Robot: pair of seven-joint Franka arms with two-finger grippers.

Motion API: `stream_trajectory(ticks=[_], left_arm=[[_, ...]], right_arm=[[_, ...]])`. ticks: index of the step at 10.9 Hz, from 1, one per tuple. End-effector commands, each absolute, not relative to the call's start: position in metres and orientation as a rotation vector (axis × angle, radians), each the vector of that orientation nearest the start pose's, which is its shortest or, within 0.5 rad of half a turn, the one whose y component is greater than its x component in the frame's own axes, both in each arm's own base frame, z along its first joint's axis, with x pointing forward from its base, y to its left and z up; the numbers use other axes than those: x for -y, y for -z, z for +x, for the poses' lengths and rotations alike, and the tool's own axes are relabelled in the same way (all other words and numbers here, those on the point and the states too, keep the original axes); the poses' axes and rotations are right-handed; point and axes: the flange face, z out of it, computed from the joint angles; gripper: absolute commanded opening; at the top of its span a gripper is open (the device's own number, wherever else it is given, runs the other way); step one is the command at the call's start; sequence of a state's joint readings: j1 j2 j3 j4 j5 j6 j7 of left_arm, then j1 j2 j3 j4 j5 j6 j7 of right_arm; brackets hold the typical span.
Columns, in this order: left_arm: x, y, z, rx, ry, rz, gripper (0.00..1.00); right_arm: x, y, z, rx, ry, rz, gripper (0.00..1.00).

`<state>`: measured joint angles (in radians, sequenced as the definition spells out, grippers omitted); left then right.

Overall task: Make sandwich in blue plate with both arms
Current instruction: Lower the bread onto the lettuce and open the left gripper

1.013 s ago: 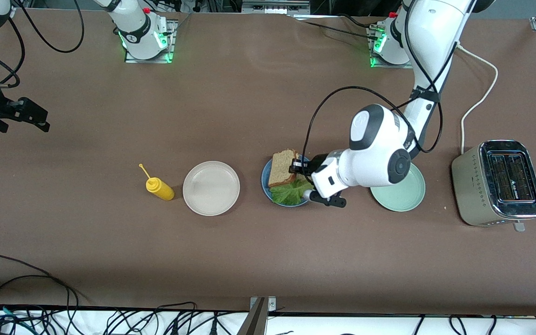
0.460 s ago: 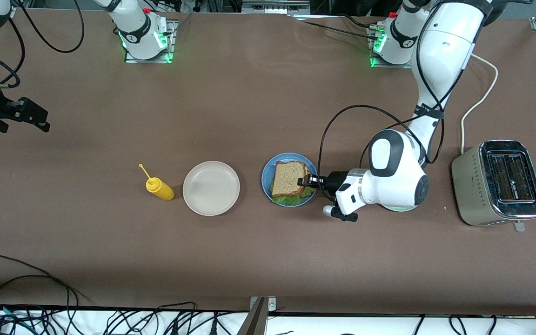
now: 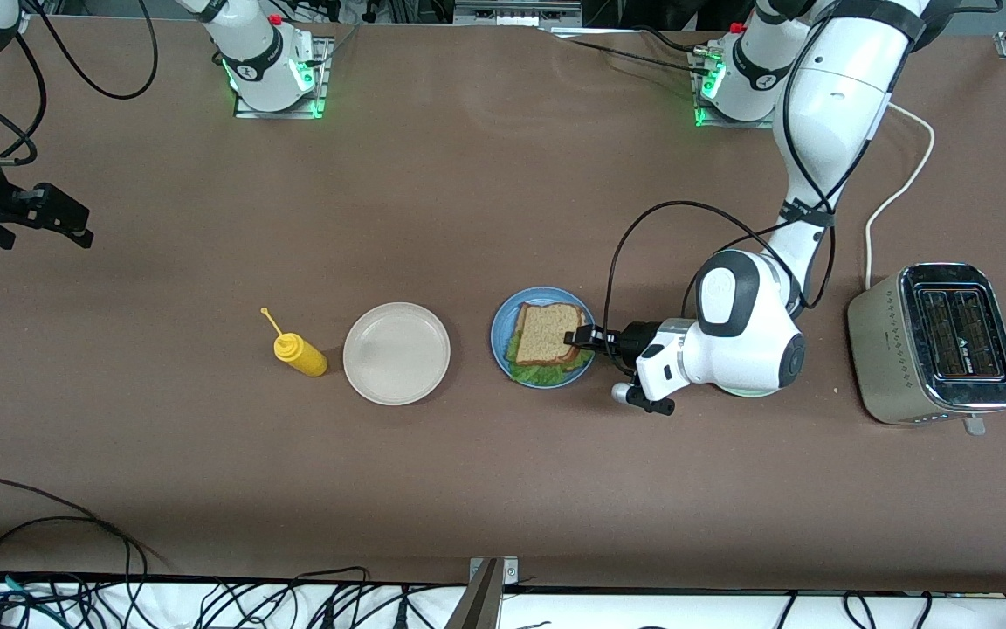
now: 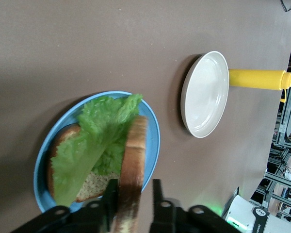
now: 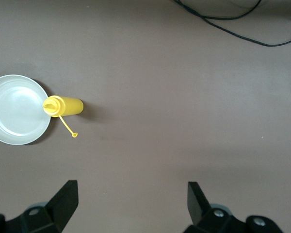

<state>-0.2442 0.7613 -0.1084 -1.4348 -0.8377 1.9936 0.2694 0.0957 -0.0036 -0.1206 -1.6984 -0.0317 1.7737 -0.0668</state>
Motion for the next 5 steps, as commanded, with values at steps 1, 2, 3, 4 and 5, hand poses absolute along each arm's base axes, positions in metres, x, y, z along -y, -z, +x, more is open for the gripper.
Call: stream_trajectory(ticks=[1,2,3,4,5], left_arm=[[0.269,-0.251,0.662,0.194,0.262,2.309,1.00],[0.266,-0.253,0.663,0.196,0.255,2.314,1.00],[0.263,-0.256,0.665,0.231,0.248,2.349,1.00],[0.259,-0.263,0.667,0.286,0.232,2.404,1.00],[0.255,-0.275,0.668,0.345,0.214,2.462,1.00]], right_arm=[[0.017,-0.591,0.573,0.084,0.126,-3.190,1.00],[0.016,-0.590,0.574,0.089,0.124,-3.191,1.00],[0.018,-0.591,0.574,0.084,0.126,-3.191,1.00],[0.018,-0.591,0.574,0.084,0.121,-3.191,1.00],[0.019,-0.591,0.575,0.082,0.128,-3.191,1.00]])
